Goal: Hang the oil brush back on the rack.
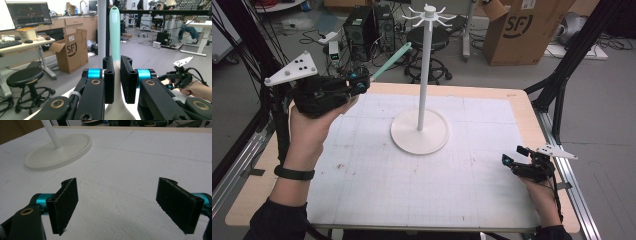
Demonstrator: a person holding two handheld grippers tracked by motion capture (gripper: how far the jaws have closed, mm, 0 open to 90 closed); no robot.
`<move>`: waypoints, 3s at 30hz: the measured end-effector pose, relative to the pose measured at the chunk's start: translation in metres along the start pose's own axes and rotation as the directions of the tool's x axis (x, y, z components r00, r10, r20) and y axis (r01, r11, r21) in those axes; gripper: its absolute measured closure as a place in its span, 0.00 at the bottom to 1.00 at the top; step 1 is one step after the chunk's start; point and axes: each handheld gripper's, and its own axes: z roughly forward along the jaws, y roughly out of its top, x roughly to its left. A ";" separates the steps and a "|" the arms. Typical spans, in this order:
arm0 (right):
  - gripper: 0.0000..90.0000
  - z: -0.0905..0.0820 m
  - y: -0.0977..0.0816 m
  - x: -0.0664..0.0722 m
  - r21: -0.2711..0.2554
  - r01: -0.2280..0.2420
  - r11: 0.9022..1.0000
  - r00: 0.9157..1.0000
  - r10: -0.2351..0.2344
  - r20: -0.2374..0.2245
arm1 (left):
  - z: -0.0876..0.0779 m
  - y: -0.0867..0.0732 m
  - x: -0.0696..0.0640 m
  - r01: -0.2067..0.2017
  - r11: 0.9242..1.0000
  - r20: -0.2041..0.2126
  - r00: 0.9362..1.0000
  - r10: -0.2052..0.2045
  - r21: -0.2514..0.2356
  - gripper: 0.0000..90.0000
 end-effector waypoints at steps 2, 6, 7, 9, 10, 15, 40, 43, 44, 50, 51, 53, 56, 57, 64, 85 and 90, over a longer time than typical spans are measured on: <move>0.19 0.000 0.000 0.000 -0.001 0.000 1.000 1.000 0.000 0.000 | 0.000 0.004 -0.001 -0.004 1.000 0.001 1.000 0.004 -0.006 0.92; 0.19 0.000 0.000 0.000 0.003 -0.006 1.000 1.000 0.006 -0.003 | 0.001 0.009 -0.002 -0.007 1.000 0.001 1.000 0.007 -0.007 0.92; 0.19 0.000 0.000 0.000 0.003 -0.004 1.000 1.000 0.004 -0.002 | 0.001 0.010 -0.001 -0.008 1.000 0.005 1.000 0.008 -0.006 0.92; 0.19 0.000 0.000 0.000 0.003 -0.003 1.000 1.000 0.003 -0.002 | 0.001 0.012 -0.001 -0.005 1.000 0.007 1.000 0.005 -0.008 0.92; 0.19 0.000 0.000 0.000 0.003 -0.004 1.000 1.000 0.004 -0.002 | 0.001 0.014 -0.001 -0.007 1.000 0.007 1.000 0.008 -0.007 0.92; 0.19 0.000 0.000 0.000 0.004 -0.005 1.000 1.000 0.005 -0.003 | -0.001 0.020 -0.001 -0.008 1.000 0.011 1.000 0.008 -0.006 0.92; 0.19 0.000 0.000 -0.001 0.004 -0.005 1.000 1.000 0.005 -0.005 | 0.006 0.036 0.001 -0.032 0.999 -0.005 0.999 0.032 0.025 0.91; 0.19 0.000 0.000 -0.001 0.004 -0.005 1.000 1.000 0.005 -0.005 | 0.008 0.037 0.001 -0.032 0.999 -0.006 0.999 0.033 0.024 0.91; 0.19 0.000 0.000 -0.001 0.005 -0.005 1.000 1.000 0.005 -0.004 | 0.008 0.038 0.001 -0.033 0.999 -0.004 0.999 0.034 0.021 0.91; 0.19 0.000 0.000 0.000 0.004 -0.005 1.000 1.000 0.005 -0.005 | 0.010 0.040 -0.002 -0.047 0.999 -0.003 0.999 0.047 0.017 0.91; 0.19 0.000 0.000 0.000 0.004 -0.005 1.000 1.000 0.005 -0.005 | 0.010 0.041 -0.002 -0.049 0.999 -0.003 0.999 0.049 0.016 0.91; 0.19 0.000 0.000 -0.001 0.003 -0.004 1.000 1.000 0.004 -0.007 | 0.011 0.041 -0.002 -0.043 0.999 -0.010 0.999 0.043 0.010 0.91; 0.19 0.000 0.000 0.000 0.003 -0.004 1.000 1.000 0.004 -0.007 | 0.013 0.041 0.000 -0.047 0.999 -0.017 0.999 0.047 0.018 0.91; 0.19 0.000 0.000 0.000 0.002 -0.005 1.000 1.000 0.006 -0.007 | 0.013 0.040 0.000 -0.049 0.999 -0.023 0.999 0.050 0.024 0.91; 0.19 0.000 0.000 0.000 0.003 -0.005 1.000 1.000 0.005 -0.008 | 0.012 0.039 0.002 -0.050 0.998 -0.031 0.998 0.050 0.026 0.91; 0.19 0.000 0.000 0.000 0.002 -0.006 1.000 1.000 0.006 -0.009 | 0.008 0.032 0.006 -0.041 0.999 -0.017 0.999 0.041 0.007 0.91; 0.19 0.000 0.000 0.000 0.004 -0.005 1.000 1.000 0.005 -0.006 | 0.005 0.034 0.009 -0.040 0.999 -0.026 0.999 0.040 -0.003 0.91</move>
